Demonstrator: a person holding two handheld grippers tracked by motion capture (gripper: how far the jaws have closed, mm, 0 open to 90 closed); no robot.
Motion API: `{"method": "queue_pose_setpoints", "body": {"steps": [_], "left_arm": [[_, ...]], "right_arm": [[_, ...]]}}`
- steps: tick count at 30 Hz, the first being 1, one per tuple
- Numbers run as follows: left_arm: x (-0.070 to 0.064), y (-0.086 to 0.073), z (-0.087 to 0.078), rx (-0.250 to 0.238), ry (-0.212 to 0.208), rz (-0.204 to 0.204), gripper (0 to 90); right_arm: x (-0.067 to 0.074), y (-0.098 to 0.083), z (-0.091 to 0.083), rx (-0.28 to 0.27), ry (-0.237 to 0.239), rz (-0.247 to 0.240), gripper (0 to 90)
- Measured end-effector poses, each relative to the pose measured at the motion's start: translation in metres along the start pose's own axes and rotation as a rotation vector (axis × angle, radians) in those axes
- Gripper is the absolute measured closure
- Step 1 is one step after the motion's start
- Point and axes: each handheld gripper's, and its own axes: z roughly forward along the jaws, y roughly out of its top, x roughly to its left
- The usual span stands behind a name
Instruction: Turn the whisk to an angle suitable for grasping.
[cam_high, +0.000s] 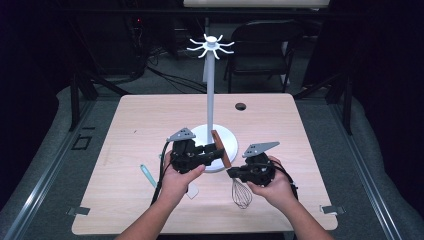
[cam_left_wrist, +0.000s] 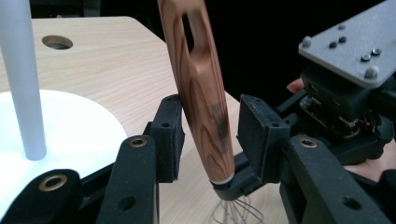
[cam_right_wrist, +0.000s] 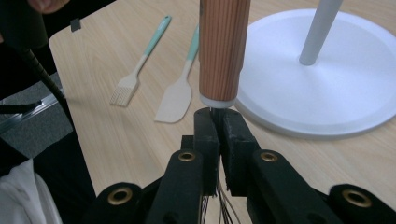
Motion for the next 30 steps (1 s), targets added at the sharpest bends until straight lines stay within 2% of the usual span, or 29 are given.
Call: {"method": "queue_pose_setpoints", "body": {"steps": [6,10,15,22,25,30], "left_arm": [[-0.001,-0.007,0.007,0.025,0.023,-0.006,60.2],[-0.002,-0.011,0.012,0.024,0.029,-0.011,61.7],[-0.003,-0.012,0.014,0.023,0.051,-0.01,63.6],[-0.002,-0.013,0.018,0.014,0.05,-0.014,64.3],[-0.002,-0.014,0.018,0.009,0.059,-0.006,68.3],[-0.004,-0.013,0.016,-0.006,0.058,-0.005,69.4]], "right_arm": [[0.004,0.009,0.004,-0.055,-0.022,0.011,85.7],[0.007,0.013,0.006,-0.09,-0.029,0.021,85.7],[0.008,0.015,0.008,-0.105,-0.028,0.031,85.7],[0.011,0.016,0.011,-0.13,-0.012,0.035,85.7],[0.011,0.016,0.011,-0.129,-0.013,0.034,85.7],[0.012,0.017,0.012,-0.143,-0.003,0.039,85.5]]}}
